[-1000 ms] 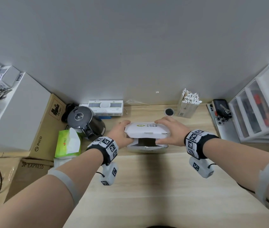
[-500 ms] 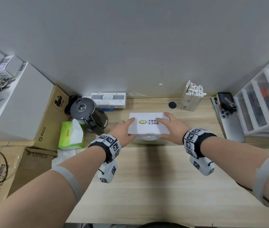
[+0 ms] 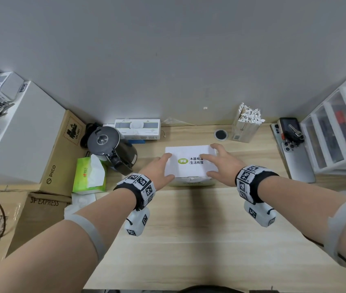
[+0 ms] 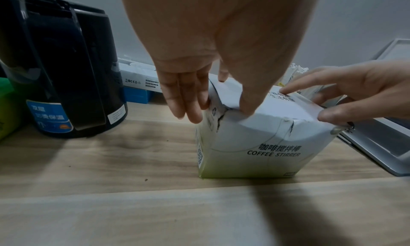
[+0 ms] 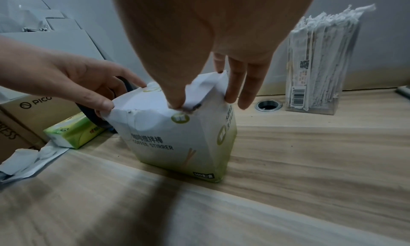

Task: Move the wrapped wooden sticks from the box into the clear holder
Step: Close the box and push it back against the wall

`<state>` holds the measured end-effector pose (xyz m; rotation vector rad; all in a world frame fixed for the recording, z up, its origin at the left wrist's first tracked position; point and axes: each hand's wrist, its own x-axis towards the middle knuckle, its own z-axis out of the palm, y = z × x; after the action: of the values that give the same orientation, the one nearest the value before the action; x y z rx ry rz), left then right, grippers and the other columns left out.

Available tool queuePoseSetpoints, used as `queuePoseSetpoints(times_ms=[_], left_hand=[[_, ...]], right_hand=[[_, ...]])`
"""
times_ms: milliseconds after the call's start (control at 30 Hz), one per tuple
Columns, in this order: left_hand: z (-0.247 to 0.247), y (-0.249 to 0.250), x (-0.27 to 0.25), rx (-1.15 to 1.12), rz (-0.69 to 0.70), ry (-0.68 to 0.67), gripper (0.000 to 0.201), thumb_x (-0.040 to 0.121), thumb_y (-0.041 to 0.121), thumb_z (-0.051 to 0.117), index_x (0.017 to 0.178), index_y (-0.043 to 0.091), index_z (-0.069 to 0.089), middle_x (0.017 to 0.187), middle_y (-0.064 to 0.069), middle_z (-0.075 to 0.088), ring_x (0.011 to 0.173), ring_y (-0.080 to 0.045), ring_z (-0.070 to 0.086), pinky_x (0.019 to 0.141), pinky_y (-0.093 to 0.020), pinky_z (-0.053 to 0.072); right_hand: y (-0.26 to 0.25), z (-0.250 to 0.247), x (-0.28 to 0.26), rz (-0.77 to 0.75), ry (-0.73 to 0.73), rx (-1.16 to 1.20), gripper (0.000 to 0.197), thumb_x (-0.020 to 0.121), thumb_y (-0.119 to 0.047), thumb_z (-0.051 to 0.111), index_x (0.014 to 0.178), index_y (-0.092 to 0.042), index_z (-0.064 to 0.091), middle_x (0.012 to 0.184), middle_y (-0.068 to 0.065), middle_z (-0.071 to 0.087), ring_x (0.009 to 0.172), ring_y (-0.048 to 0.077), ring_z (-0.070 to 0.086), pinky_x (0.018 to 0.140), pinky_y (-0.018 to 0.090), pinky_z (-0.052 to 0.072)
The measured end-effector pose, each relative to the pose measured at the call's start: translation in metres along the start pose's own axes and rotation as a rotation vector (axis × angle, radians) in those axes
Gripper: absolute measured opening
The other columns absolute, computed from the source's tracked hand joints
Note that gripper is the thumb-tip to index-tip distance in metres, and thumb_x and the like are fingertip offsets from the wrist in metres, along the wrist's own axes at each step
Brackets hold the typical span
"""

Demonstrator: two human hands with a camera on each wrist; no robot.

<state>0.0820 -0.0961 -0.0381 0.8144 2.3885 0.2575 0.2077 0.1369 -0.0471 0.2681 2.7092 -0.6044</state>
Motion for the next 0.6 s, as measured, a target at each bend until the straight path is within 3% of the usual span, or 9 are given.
queuePoseSetpoints(times_ms=[100,167,233,300,400,500,600], left_hand=[[0.002,0.002,0.001,-0.04,-0.023,0.026,0.08,0.089,0.035,0.066,0.154,0.024,0.02,0.123,-0.01,0.058,0.104,-0.026,0.062,0.092,-0.04,0.053],[0.002,0.002,0.003,-0.14,-0.078,0.045,0.086,0.086,0.031,0.069,0.153,0.019,0.017,0.106,-0.005,0.064,0.093,-0.023,0.065,0.079,-0.037,0.056],[0.001,0.001,0.005,-0.251,-0.158,0.009,0.087,0.083,0.028,0.073,0.15,0.014,0.019,0.093,-0.001,0.064,0.081,-0.018,0.066,0.064,-0.03,0.054],[-0.001,0.001,0.007,-0.316,-0.226,-0.083,0.083,0.079,0.033,0.078,0.142,0.014,0.026,0.093,-0.002,0.066,0.072,-0.016,0.067,0.057,-0.03,0.056],[-0.003,0.002,0.012,-0.387,-0.219,-0.151,0.083,0.071,0.044,0.085,0.13,0.024,0.031,0.102,0.0,0.066,0.072,-0.018,0.071,0.056,-0.029,0.059],[-0.004,0.004,0.029,-0.42,-0.192,-0.028,0.073,0.077,0.035,0.082,0.131,0.017,0.037,0.096,0.0,0.069,0.075,-0.016,0.071,0.055,-0.028,0.056],[-0.01,0.007,0.049,-0.468,-0.209,0.081,0.065,0.082,0.029,0.076,0.135,0.014,0.042,0.1,-0.001,0.07,0.085,-0.018,0.07,0.066,-0.03,0.055]], right_hand=[[-0.001,0.004,0.001,0.021,0.037,0.054,0.066,0.089,-0.038,0.063,0.148,-0.037,0.033,0.156,0.005,0.009,0.12,0.032,0.052,0.098,0.035,0.046],[-0.004,0.006,0.001,0.06,0.077,0.139,0.079,0.084,-0.046,0.066,0.15,-0.032,0.025,0.152,0.006,0.014,0.114,0.034,0.056,0.097,0.038,0.047],[-0.001,0.009,0.002,0.131,0.089,0.267,0.107,0.07,-0.059,0.073,0.151,-0.023,0.015,0.145,0.006,0.025,0.114,0.03,0.055,0.098,0.041,0.046],[0.005,0.011,0.003,0.176,0.055,0.349,0.124,0.052,-0.063,0.081,0.147,-0.019,0.015,0.136,0.006,0.041,0.118,0.025,0.052,0.097,0.042,0.048],[0.011,0.016,0.01,0.216,-0.051,0.291,0.1,0.06,-0.045,0.085,0.139,-0.015,0.031,0.125,0.004,0.052,0.111,0.025,0.055,0.09,0.038,0.05],[0.015,0.014,0.028,0.25,0.016,0.296,0.077,0.068,-0.038,0.081,0.132,-0.014,0.044,0.121,0.003,0.054,0.111,0.023,0.056,0.091,0.036,0.05],[0.02,0.005,0.049,0.267,0.094,0.351,0.062,0.076,-0.031,0.078,0.128,-0.012,0.048,0.12,0.005,0.057,0.108,0.024,0.059,0.092,0.037,0.051]])
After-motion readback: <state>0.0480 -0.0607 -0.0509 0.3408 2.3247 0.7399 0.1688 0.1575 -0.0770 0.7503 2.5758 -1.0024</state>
